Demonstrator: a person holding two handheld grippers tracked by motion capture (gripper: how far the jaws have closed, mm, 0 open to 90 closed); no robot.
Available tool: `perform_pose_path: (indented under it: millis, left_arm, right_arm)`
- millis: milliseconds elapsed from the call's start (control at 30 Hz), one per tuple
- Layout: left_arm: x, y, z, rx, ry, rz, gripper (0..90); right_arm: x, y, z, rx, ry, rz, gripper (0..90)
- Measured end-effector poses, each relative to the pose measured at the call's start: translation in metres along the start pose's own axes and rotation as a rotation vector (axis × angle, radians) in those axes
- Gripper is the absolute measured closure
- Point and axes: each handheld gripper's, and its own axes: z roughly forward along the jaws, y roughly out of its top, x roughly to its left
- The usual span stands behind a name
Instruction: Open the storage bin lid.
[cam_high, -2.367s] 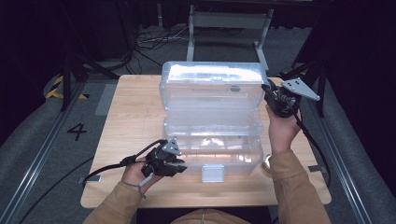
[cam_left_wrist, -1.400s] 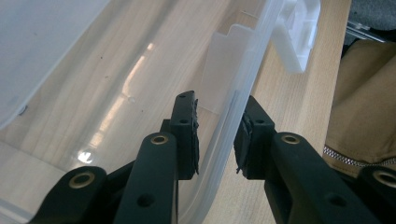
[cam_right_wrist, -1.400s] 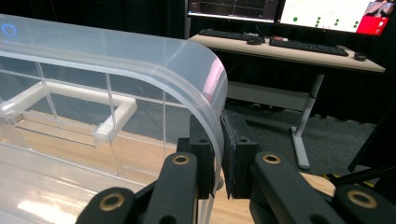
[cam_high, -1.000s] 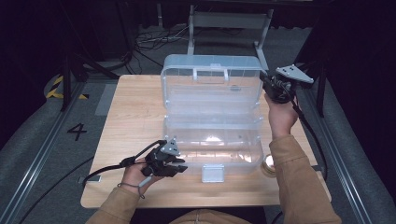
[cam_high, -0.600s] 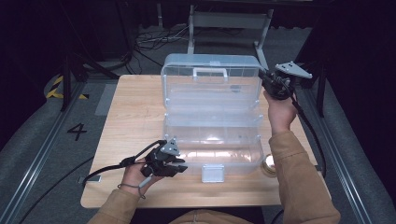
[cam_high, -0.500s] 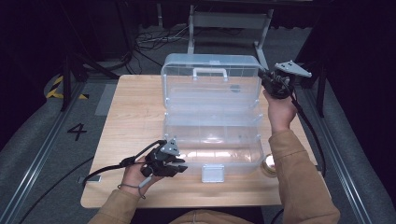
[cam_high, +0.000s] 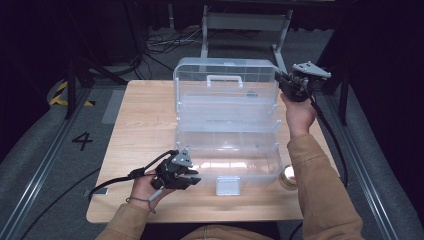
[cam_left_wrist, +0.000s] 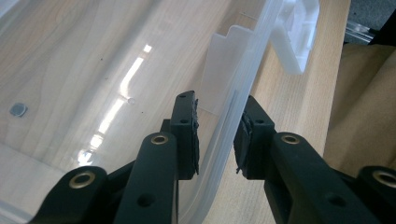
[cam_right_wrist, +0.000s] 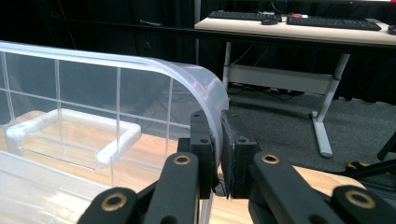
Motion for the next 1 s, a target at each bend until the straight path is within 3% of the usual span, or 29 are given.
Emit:
perform_pose_path:
  millis: [433, 1000]
  left_arm:
    - [0.000, 0.000, 0.000, 0.000, 0.000, 0.001, 72.1]
    - [0.000, 0.000, 0.000, -0.002, -0.001, 0.009, 72.4]
  right_arm:
    - [-0.007, 0.000, 0.016, 0.030, 0.015, 0.024, 85.2]
    - [-0.010, -0.002, 0.028, 0.044, 0.015, 0.019, 85.4]
